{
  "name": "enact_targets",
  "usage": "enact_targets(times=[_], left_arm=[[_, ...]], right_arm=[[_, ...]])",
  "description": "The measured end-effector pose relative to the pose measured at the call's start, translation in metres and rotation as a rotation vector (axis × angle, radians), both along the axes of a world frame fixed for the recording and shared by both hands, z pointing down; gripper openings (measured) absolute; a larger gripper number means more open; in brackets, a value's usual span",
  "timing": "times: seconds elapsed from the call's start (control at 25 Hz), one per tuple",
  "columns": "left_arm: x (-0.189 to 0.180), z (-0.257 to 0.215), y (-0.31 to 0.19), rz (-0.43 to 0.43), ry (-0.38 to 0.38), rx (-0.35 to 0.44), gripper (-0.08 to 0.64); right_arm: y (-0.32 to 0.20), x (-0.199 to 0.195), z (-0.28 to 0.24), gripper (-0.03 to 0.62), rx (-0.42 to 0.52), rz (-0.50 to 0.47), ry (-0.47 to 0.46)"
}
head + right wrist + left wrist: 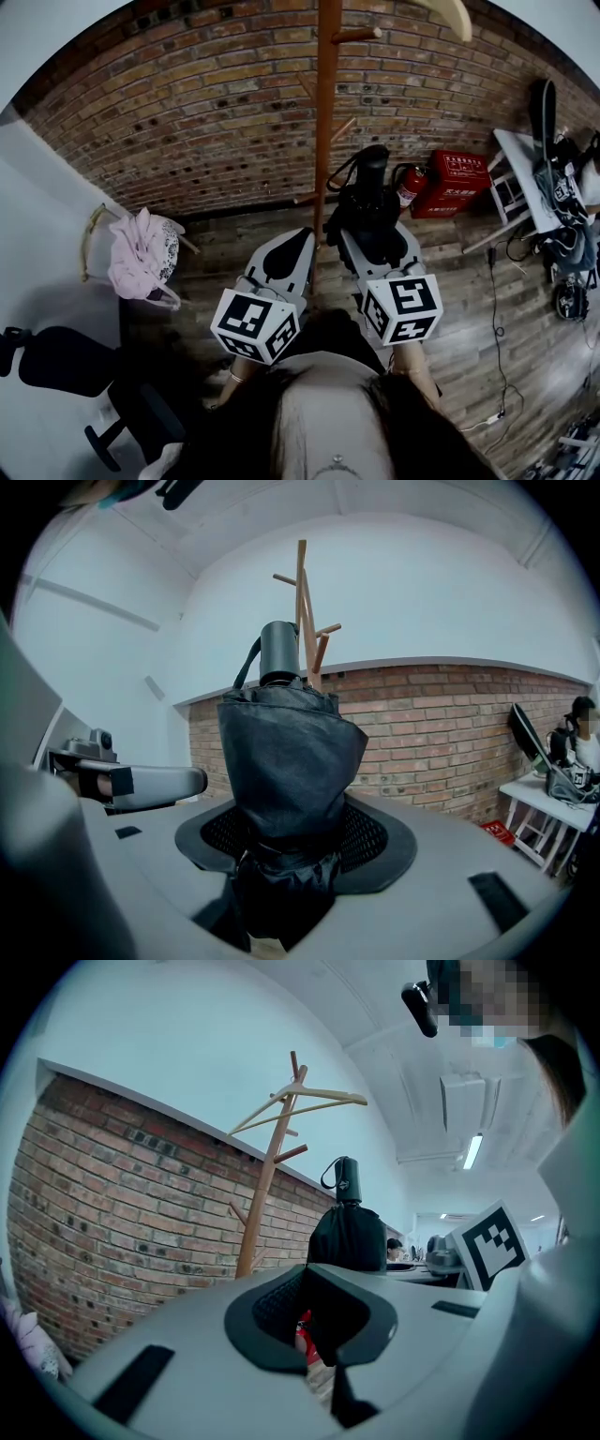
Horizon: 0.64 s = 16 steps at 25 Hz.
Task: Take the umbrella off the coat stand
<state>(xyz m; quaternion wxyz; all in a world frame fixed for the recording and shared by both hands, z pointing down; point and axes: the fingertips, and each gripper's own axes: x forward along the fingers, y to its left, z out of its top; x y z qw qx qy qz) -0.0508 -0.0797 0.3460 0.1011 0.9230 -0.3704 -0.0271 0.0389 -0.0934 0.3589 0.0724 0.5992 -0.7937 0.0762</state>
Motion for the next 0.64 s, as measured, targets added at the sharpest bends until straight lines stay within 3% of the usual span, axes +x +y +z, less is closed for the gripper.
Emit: enact_targets(times=[0.64], left_arm=[[0.028,-0.020,-0.021,-0.051,0.007,0.028,0.008]], right_arm=[[-0.022,0.020,-0.021,0.276,0.030,-0.074,-0.011]])
